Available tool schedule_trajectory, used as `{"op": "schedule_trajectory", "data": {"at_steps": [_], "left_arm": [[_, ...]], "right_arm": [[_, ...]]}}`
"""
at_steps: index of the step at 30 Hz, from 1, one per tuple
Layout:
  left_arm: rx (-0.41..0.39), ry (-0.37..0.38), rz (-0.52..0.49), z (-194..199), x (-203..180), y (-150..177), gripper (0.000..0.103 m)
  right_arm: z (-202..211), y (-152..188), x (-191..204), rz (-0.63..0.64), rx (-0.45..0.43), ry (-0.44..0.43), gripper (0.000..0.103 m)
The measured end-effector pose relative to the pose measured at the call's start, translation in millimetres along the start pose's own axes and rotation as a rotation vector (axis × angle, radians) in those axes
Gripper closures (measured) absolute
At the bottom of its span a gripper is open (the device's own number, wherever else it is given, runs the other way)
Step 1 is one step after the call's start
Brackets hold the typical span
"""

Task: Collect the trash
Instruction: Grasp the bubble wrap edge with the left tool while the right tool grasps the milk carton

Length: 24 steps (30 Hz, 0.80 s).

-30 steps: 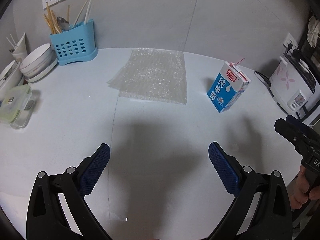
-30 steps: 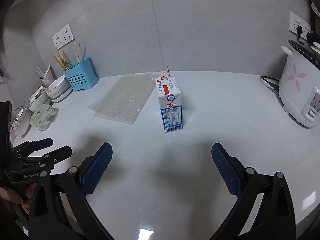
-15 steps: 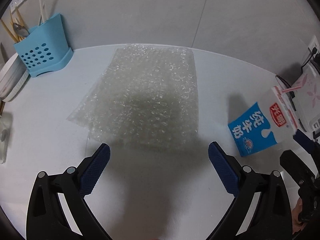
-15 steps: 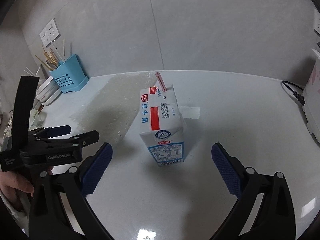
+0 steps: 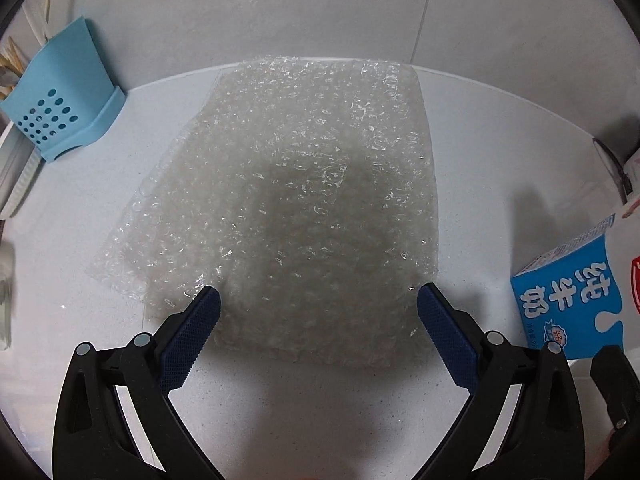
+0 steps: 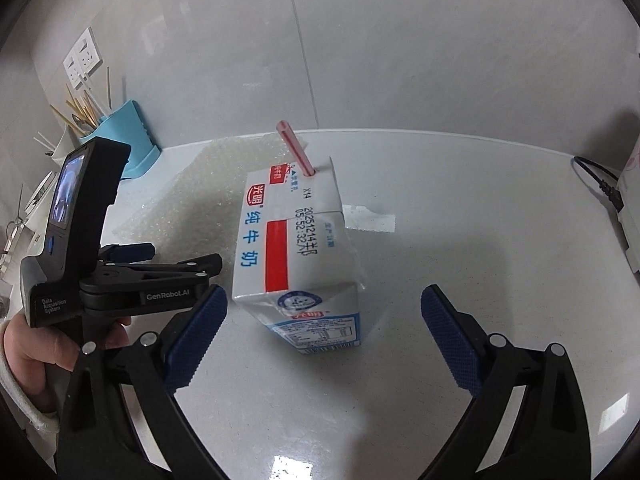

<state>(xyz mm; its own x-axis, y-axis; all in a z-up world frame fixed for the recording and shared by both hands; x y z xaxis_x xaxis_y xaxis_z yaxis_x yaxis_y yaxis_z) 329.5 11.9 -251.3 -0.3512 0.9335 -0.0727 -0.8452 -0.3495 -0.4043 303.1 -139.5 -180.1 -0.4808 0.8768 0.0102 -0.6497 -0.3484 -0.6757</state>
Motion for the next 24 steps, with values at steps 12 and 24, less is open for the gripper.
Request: {"op": "schedule_trajectory", "data": {"at_steps": [12, 24], "left_arm": [[-0.015, -0.027, 0.032, 8.0, -2.5, 1.3, 0.044], [-0.017, -0.034, 0.089, 20.0, 2.1, 6.9, 0.095]], "right_arm": [[-10.6, 1.5, 6.3, 0.011, 0.058, -0.026, 0.047], [2.1, 6.5, 16.2, 0.048, 0.047, -0.071, 0.063]]}}
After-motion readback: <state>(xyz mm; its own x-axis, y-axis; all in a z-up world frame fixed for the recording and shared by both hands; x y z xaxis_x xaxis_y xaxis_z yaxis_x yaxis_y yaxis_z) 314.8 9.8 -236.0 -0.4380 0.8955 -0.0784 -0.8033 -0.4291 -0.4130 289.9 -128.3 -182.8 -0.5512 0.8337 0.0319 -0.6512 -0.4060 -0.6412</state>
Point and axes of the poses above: each gripper's, at about its wrist camera, not at the fingertips, and z roughly against the way its jaws point, x to its left, y to its underside, the point moved 7 cm from there along -z, roughly the way its jaws point, and after that the axes turned 9 degrees about z, right-handed, at the moved point
